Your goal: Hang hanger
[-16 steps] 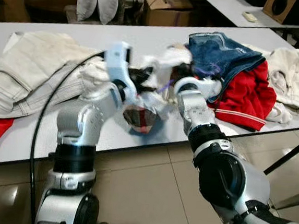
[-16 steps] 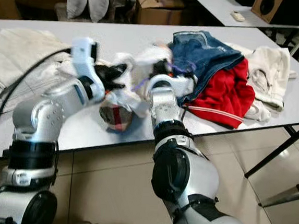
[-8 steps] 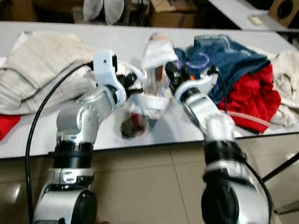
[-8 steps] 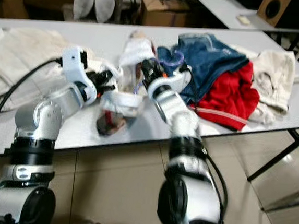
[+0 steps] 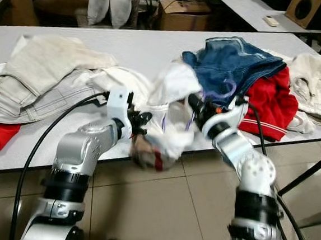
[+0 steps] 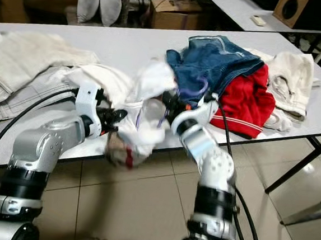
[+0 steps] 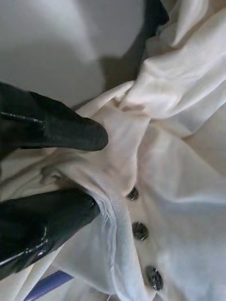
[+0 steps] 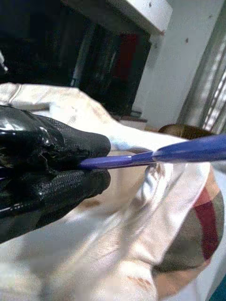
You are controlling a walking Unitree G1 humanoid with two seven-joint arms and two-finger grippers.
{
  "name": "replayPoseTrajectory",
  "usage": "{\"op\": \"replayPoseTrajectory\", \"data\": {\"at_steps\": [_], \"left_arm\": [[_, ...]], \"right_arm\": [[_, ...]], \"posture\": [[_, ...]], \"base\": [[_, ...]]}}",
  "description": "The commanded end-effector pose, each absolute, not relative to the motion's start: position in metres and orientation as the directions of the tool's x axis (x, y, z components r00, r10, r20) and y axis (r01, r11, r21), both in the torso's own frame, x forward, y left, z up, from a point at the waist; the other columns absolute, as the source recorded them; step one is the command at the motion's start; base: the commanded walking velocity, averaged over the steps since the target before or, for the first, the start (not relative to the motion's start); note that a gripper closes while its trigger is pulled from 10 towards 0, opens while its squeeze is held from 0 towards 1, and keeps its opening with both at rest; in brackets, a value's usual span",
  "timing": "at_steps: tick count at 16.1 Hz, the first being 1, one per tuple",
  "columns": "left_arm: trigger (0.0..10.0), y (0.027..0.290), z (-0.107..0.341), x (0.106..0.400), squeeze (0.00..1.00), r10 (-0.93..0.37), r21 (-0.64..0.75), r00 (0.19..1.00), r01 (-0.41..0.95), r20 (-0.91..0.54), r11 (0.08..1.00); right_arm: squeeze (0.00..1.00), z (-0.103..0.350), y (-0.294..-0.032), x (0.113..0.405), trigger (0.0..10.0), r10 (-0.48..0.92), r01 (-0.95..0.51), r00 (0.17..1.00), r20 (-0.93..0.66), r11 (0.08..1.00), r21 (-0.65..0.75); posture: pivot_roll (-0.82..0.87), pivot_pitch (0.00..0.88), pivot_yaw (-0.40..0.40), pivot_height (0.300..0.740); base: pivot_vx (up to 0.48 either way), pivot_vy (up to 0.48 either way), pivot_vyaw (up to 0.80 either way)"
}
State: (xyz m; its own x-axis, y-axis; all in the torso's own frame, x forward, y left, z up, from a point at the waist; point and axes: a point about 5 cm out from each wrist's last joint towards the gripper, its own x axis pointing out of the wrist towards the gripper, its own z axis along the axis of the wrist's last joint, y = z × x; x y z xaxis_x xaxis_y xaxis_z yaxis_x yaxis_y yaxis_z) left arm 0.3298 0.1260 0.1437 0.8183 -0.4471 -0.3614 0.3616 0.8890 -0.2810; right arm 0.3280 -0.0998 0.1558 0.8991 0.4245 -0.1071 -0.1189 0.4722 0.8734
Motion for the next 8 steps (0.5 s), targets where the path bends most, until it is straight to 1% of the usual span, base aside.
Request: {"op": "replayPoseTrajectory", "data": {"at_steps": [1, 2, 4, 5, 8], "left_arm": [[10.0, 0.126, 0.149, 0.328, 1.00, -0.460, -0.267, 0.819, 0.384, -0.342, 0.884], [10.0, 0.130, 0.150, 0.325, 1.00, -0.485, -0.268, 0.816, 0.414, -0.314, 0.870], [10.0, 0.131, 0.153, 0.320, 1.00, -0.542, -0.291, 0.796, 0.469, -0.271, 0.834], [10.0, 0.130, 0.155, 0.320, 1.00, -0.555, -0.301, 0.791, 0.480, -0.258, 0.824], [10.0, 0.134, 0.167, 0.324, 1.00, -0.540, -0.358, 0.822, 0.457, -0.179, 0.814]], "right_arm": [[0.00, 0.161, -0.097, 0.325, 10.0, 0.438, -0.131, 0.894, -0.100, 0.467, 0.874], [0.00, 0.156, -0.100, 0.321, 10.0, 0.430, -0.111, 0.893, -0.132, 0.496, 0.861], [0.00, 0.156, -0.105, 0.318, 10.0, 0.411, -0.123, 0.901, -0.140, 0.551, 0.825], [0.00, 0.156, -0.106, 0.318, 10.0, 0.408, -0.121, 0.902, -0.141, 0.551, 0.826], [0.00, 0.156, -0.109, 0.316, 10.0, 0.390, -0.122, 0.907, -0.156, 0.601, 0.790]], "posture": [[-0.03, 0.000, -0.003, 0.740], [-0.03, 0.000, -0.003, 0.740], [-0.05, 0.000, -0.006, 0.740], [-0.05, 0.000, -0.006, 0.740], [-0.05, 0.000, -0.007, 0.740]], "base": [[0.000, 0.000, 0.00], [0.000, 0.000, 0.00], [0.000, 0.000, 0.00], [0.000, 0.000, 0.00], [0.000, 0.000, 0.00]]}}
